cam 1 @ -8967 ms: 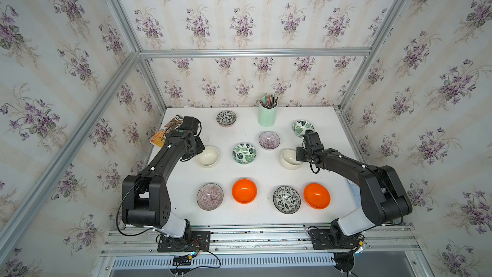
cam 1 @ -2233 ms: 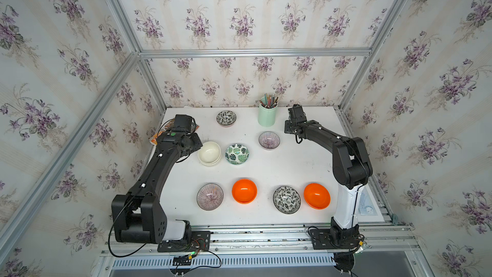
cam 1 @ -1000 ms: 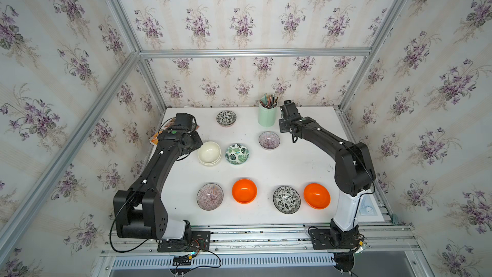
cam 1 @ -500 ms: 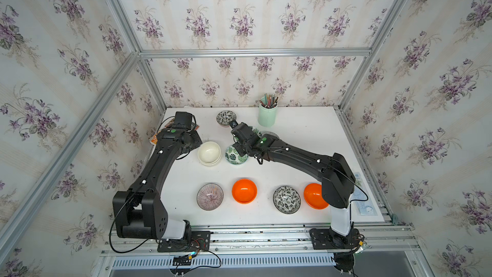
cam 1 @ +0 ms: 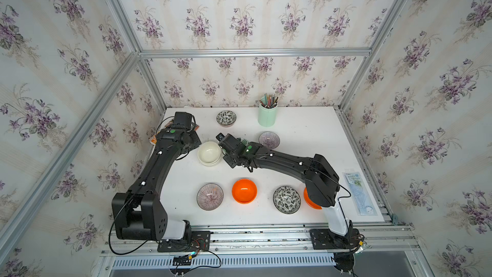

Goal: Stack the bowls
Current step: Place the bowl in the bowl.

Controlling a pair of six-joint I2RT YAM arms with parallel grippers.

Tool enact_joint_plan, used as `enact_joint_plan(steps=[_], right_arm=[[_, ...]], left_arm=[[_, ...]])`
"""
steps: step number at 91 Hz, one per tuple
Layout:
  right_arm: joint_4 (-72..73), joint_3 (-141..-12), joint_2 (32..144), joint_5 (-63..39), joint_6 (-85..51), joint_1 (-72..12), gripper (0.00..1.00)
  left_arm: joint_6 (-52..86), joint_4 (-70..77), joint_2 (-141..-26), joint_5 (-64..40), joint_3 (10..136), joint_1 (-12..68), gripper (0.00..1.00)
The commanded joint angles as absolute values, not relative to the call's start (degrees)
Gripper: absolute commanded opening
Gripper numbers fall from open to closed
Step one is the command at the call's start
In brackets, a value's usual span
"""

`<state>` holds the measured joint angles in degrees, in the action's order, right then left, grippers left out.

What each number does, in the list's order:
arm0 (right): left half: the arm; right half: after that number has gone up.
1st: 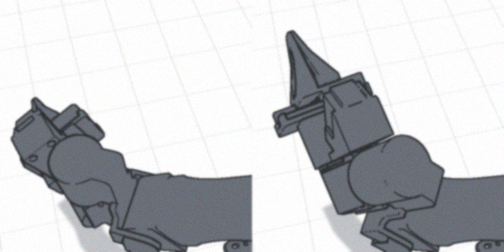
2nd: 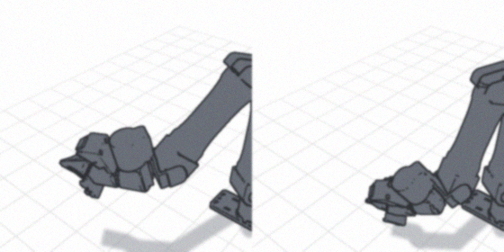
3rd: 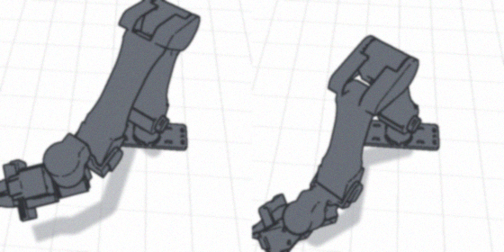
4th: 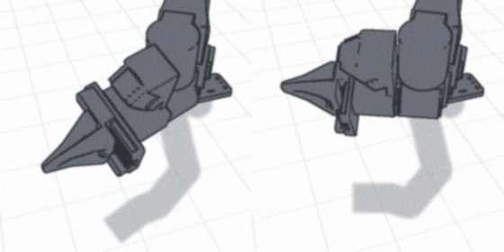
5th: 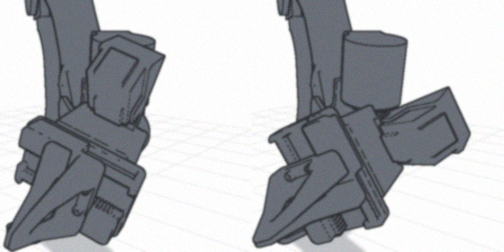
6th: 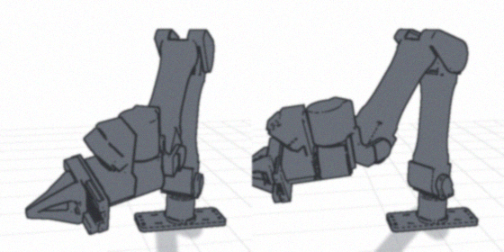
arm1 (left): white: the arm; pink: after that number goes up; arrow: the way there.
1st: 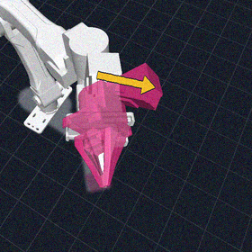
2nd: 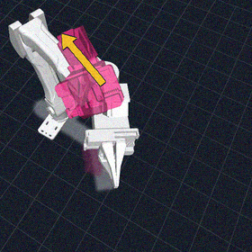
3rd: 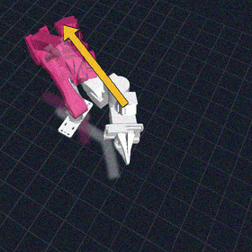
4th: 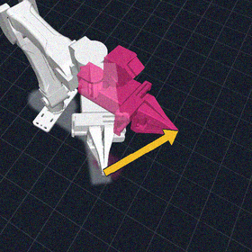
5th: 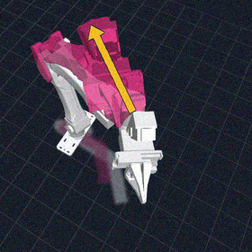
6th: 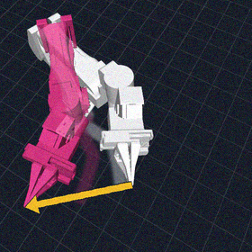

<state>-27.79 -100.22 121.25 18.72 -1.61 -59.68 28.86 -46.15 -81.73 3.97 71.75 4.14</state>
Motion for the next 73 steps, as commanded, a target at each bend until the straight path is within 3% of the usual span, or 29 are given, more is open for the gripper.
enact_joint_plan(steps=[1, 34, 73], right_arm=[[-27.4, -100.5, 121.9, 18.7, -2.4, -59.9, 0.0], [-26.6, -100.6, 124.6, 17.5, -2.8, -60.0, 0.0], [-24.0, -98.0, 121.1, 17.6, -4.7, -59.9, 0.41]], left_arm=[[29.1, -46.5, -81.5, 5.0, 71.9, 4.0, 0.31], [29.0, -46.8, -81.5, 5.3, 71.7, 3.8, 0.31], [29.1, -46.7, -81.5, 5.0, 71.6, 3.9, 0.31]])
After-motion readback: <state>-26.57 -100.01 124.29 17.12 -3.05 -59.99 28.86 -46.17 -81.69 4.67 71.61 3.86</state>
